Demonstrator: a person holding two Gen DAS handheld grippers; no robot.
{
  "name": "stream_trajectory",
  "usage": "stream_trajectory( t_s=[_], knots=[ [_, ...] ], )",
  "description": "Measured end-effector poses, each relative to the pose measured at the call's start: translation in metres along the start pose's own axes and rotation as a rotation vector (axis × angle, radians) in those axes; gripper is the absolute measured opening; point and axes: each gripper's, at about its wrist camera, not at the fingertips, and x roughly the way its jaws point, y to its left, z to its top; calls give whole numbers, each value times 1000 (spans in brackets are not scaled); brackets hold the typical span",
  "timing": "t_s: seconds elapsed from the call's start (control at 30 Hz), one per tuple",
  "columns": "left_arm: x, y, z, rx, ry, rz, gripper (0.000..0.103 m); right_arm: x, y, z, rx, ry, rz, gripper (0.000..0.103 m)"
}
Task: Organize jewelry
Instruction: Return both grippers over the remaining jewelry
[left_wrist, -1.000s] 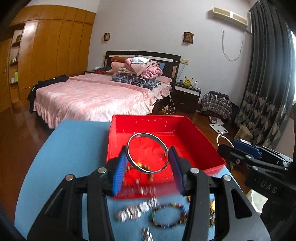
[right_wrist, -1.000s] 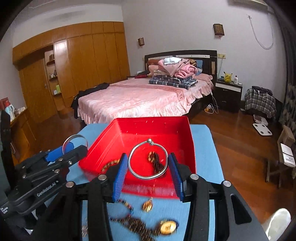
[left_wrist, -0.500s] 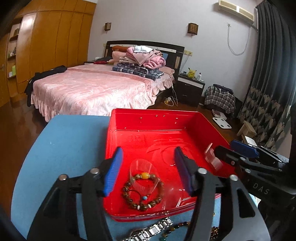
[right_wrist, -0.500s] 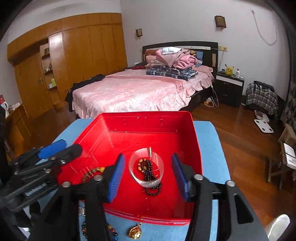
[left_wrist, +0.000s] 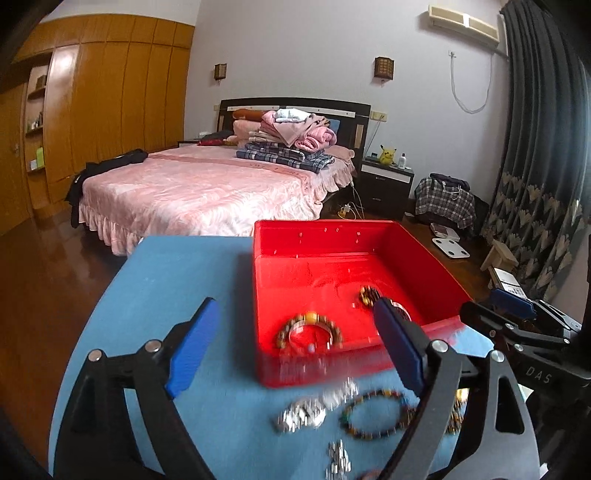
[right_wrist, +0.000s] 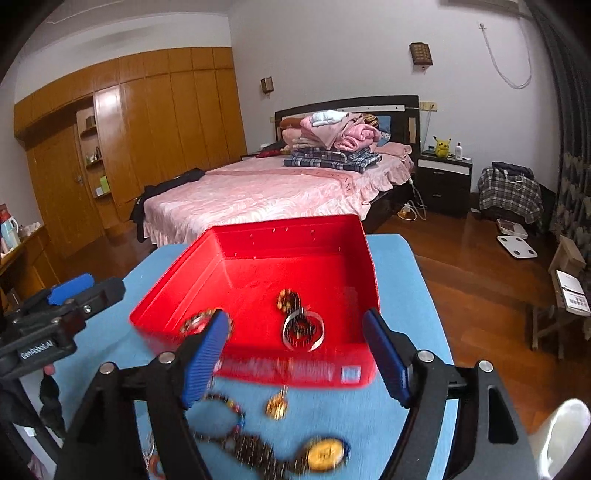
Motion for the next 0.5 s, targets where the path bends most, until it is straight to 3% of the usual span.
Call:
stream_trajectory(
  t_s=[0.23, 0.5],
  knots=[
    [-37, -1, -52, 3, 40, 14, 84, -40, 7, -45, 37, 6, 17, 80],
    [-48, -11, -97, 23, 104, 26, 83, -66, 21, -78, 7, 0, 4, 80]
  ],
)
